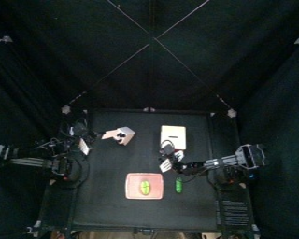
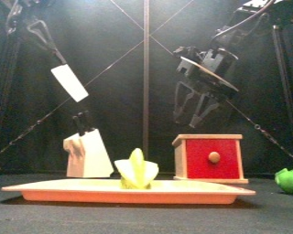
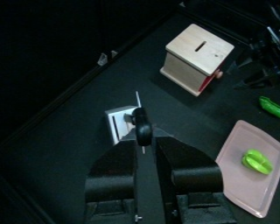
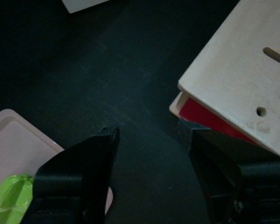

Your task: Grab cleaver with both hands

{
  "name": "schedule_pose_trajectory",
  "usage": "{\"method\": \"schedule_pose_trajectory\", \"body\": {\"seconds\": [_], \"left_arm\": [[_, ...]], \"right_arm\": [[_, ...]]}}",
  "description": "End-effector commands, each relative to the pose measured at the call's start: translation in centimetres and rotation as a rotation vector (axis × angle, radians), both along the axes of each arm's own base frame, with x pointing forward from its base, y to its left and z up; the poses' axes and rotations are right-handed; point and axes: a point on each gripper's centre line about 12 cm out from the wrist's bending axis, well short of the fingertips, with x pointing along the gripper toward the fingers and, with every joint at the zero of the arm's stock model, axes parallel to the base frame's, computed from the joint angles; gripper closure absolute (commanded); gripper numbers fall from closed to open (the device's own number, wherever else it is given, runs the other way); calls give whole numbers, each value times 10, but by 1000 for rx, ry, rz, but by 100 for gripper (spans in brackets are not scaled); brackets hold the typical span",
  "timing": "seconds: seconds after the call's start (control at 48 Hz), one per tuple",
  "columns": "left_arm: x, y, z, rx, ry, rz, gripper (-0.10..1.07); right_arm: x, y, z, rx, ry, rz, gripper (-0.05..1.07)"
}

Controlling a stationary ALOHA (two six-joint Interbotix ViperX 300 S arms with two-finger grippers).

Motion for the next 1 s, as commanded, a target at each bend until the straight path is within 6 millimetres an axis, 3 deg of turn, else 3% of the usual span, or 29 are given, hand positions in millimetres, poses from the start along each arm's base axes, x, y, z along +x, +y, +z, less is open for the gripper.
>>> {"method": "schedule_pose_trajectory", "body": {"seconds": [0.0,0.208,0.396,0.604,0.979], "left_arm": [[3,-4,9,8,-37,-36,59],[24,-25,-15,15,-83,-218,59],[48,-53,-40,24,-204,-447,59],[69,-71,-80,67,-197,-608,59],[68,-98,-91,170,-334,-862,59]], "right_arm": [[3,1,12,8,-37,2,13],[-4,-2,15,-17,-19,-27,13],[-6,13,20,-39,-8,-10,13],[10,23,31,-80,-45,35,13],[47,28,45,-222,-64,58,13]]}}
